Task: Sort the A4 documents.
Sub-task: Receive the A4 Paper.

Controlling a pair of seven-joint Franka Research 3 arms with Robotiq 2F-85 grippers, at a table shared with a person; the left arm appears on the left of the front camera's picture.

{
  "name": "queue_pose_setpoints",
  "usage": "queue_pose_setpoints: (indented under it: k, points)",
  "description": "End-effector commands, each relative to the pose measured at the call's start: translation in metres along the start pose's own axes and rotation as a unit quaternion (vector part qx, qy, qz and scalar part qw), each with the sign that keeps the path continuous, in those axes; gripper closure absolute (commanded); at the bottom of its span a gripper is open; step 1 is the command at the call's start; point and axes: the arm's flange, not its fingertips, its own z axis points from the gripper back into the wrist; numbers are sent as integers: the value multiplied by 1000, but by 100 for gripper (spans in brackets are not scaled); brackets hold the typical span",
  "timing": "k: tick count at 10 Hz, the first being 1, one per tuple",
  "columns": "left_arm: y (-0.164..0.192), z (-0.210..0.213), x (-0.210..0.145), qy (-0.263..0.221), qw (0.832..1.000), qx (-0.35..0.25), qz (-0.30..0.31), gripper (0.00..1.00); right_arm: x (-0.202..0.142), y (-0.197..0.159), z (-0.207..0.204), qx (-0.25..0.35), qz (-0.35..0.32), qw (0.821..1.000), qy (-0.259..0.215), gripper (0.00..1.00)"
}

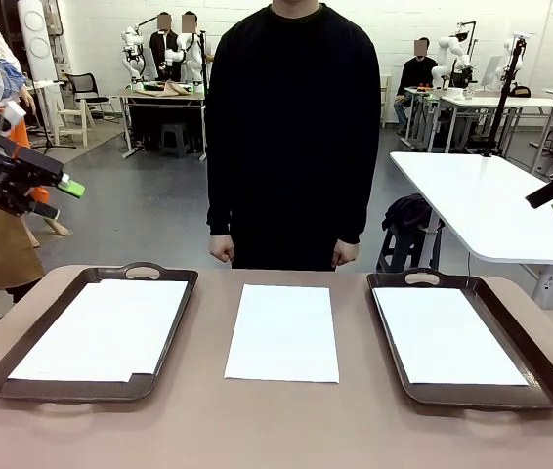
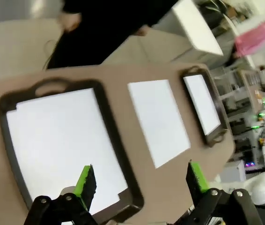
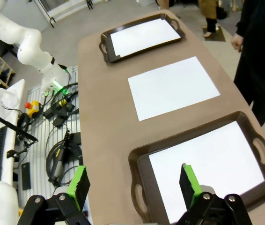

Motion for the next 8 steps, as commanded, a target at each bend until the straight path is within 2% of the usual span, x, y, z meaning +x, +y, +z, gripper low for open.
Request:
queue_pose_setpoints:
  k: [1, 3, 4, 6, 8]
  points:
    - [-13, 10, -16, -18, 994, -50, -91, 0, 1, 1, 0, 0, 1, 1000, -1, 0]
    - [-30, 24, -21, -36, 981, -84, -169, 0, 1, 1, 0, 0, 1, 1000, -1, 0]
    - [-40, 25, -27, -48, 968, -79, -235, 0, 1, 1, 0, 0, 1, 1000, -1, 0]
    - [-50, 28, -29, -57, 952, -56, -296, 0, 1, 1, 0, 0, 1, 1000, -1, 0]
    - [-55, 19, -33, -2, 941, -36, -338, 0, 1, 1, 0, 0, 1, 1000, -1, 0]
